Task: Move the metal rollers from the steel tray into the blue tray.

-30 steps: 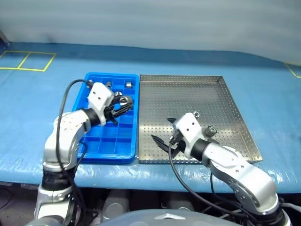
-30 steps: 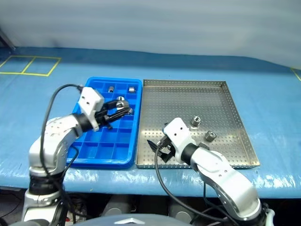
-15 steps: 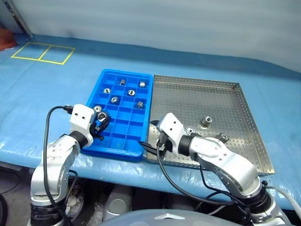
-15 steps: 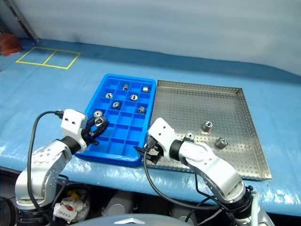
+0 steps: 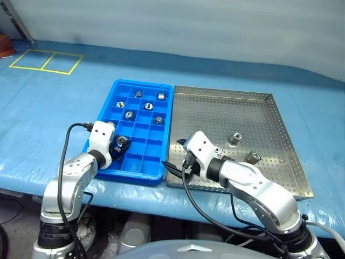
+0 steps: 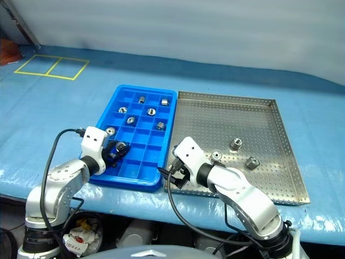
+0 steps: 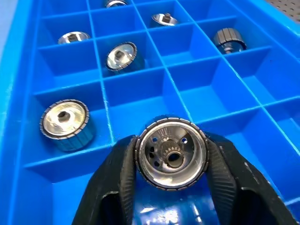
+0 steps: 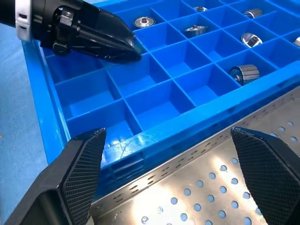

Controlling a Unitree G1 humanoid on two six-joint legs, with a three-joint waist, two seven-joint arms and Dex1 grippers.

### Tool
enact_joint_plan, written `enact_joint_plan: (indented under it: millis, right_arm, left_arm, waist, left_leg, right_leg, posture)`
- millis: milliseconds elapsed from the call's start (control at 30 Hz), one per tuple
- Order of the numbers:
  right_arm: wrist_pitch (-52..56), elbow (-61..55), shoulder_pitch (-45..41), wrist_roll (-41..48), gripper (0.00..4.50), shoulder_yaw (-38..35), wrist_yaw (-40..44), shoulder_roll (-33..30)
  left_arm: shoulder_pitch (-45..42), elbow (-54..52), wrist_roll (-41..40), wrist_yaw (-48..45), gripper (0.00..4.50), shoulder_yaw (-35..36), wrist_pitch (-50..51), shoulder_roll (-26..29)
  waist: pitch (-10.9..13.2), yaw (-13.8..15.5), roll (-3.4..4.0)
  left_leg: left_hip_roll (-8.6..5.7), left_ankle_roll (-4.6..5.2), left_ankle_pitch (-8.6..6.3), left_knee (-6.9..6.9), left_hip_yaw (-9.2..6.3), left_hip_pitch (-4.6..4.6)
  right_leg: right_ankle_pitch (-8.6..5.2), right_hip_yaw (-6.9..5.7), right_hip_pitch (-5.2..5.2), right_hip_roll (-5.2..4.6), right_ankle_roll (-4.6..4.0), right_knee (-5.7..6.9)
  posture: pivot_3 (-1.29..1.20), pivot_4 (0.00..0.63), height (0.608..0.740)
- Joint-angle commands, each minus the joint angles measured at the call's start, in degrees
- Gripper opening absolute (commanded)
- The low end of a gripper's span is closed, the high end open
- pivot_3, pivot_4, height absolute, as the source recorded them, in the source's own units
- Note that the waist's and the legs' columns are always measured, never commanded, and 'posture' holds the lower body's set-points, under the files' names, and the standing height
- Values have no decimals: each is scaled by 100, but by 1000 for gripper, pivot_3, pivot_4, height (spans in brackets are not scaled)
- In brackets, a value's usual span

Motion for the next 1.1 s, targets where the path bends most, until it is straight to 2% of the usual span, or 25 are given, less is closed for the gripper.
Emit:
enact_joint_plan:
  millis: [33, 67, 100, 267, 433, 733, 900, 1100]
  right_arm:
    - [-9, -293, 37, 4, 4500, -158, -66, 44]
    - [4, -318, 61, 5, 4500, -192, -92, 42]
    - [20, -353, 94, 10, 4500, -239, -115, 35]
    - [143, -625, 374, 32, 4500, -630, -262, -21]
    - [316, -1019, 968, 19, 4500, -1262, -478, -70]
    - [475, -1692, 2236, -56, 4500, -2247, -914, 84]
    - [269, -1733, 2636, -47, 4500, -2417, -1116, 158]
    - [56, -1733, 2837, -22, 4500, -2350, -1318, 229]
  left_arm:
    - [-83, -228, -159, -42, 4023, 9, 134, 171]
    - [-146, -283, -234, -78, 4378, 67, 125, 219]
    - [-208, -340, -320, -128, 4444, 123, 95, 244]
    - [-684, -540, -1132, -761, 4444, 202, -363, 246]
    - [-1426, -250, -1608, -1319, 4444, -290, -573, 246]
    - [-3059, 1663, -768, -1476, 4444, -2162, -1019, -168]
    - [-3689, 2842, -165, -1817, 4444, -2987, -1745, -489]
    - [-4057, 3928, 419, -2070, 4444, -3521, -2540, -890]
  waist:
    - [2, -14, 4]
    - [2, -18, 4]
    - [2, -19, 4]
    - [4, -20, 4]
    - [3, -88, 5]
    - [4, -433, 5]
    - [4, -613, 6]
    - [4, -692, 7]
  left_leg:
    - [0, 0, 0, 0, 0, 3]
    - [0, 0, 0, 0, 0, 5]
    - [1, -1, 1, 0, 0, 6]
    - [-6, 0, 0, 0, 3, -3]
    - [-22, 14, -8, 0, 6, -16]
    - [-26, 19, -11, 2, 11, -12]
    - [-24, 19, -11, 2, 16, -11]
    - [-18, 19, -11, 2, 22, -9]
  right_leg:
    - [-6, -1, 2, -2, 7, 1]
    - [-7, -2, 2, -4, 8, 3]
    - [-7, -4, 2, -6, 8, 3]
    - [-6, -13, -2, -24, 6, -3]
    - [7, -17, -4, -34, -15, -14]
    - [-8, -1, 1, -18, 22, -14]
    - [-7, 8, -2, -10, 25, -12]
    - [-7, 25, -6, 8, 26, -12]
  posture:
    - [266, 150, 740]
    - [266, 150, 740]
    - [248, 150, 740]
    - [215, 150, 740]
    - [150, 150, 740]
    - [44, 150, 740]
    - [9, 150, 740]
    - [-20, 150, 740]
